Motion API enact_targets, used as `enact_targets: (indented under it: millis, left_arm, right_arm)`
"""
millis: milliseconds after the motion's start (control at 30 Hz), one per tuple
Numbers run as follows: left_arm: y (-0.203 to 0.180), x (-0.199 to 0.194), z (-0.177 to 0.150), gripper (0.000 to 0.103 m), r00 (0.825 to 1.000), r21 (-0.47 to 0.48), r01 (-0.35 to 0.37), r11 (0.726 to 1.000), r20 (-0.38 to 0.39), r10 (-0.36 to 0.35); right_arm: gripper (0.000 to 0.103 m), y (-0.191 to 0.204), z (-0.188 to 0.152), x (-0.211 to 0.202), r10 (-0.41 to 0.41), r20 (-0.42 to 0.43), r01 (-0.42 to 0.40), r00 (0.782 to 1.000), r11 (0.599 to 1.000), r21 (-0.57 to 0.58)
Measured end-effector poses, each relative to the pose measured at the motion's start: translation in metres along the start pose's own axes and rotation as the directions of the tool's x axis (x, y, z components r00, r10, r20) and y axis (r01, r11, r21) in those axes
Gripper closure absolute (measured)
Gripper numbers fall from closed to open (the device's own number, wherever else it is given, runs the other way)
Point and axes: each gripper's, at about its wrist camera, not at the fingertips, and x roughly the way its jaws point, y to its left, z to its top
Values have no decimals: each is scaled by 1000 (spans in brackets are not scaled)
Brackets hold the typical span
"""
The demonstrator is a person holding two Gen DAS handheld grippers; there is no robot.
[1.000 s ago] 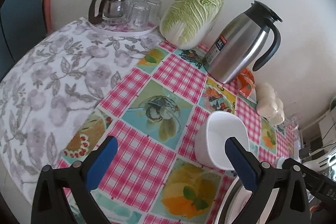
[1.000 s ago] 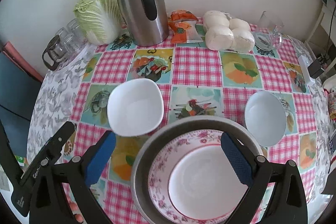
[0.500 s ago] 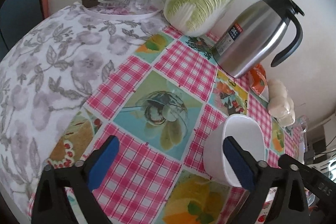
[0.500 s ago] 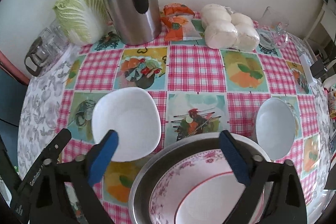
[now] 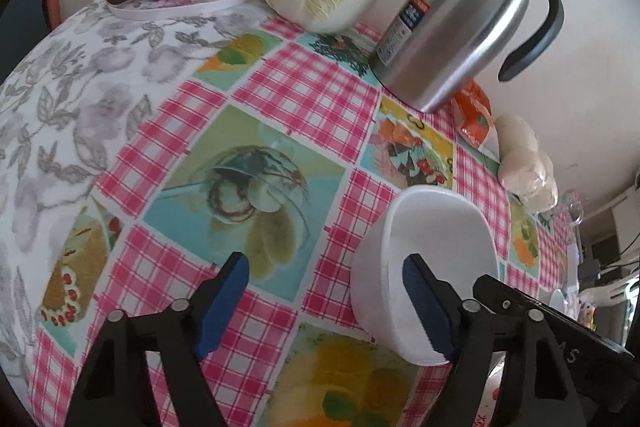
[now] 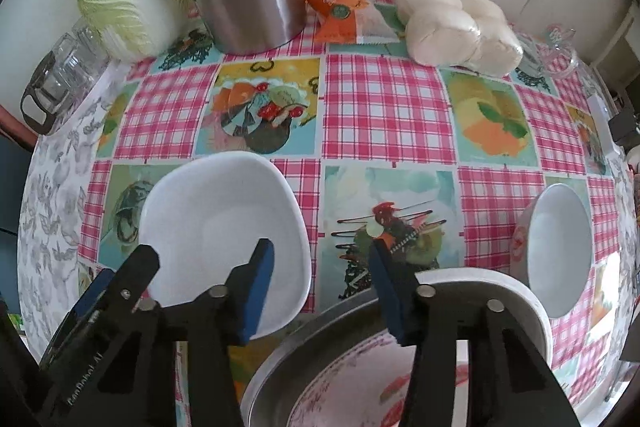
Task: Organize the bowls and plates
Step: 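Close both tools together on the rim of the white square bowl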
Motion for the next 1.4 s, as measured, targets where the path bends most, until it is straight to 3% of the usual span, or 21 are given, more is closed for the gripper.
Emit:
enact_targets:
  millis: [67,267,700,867,1400]
  left_arm:
    - [-3,3,-1,25,1000,9,3,1000,-6,-3]
    - [-16,15,-5,42,999,45,8,999,-40,-6]
    - [-12,31,-11,60,997,16,21,1000,-76,-20]
    - [-10,32,-13,78,991,-18,103,994,-82,-104]
    - [-9,11,-15,84,993,3,100,995,-68,-100]
  right_arm:
    - [62,0,0,4,3,-9,-3,1000,1000,0]
    - [75,-1,1,13,10,-23,-10,1000,1000,4]
    - [84,7,-2,22,15,-47,-16,999,1000,-23]
    - [89,11,-3,23,17,-56,-19,998,999,-37]
    - [93,19,-7,-7,26,-25,-28,999,996,-84]
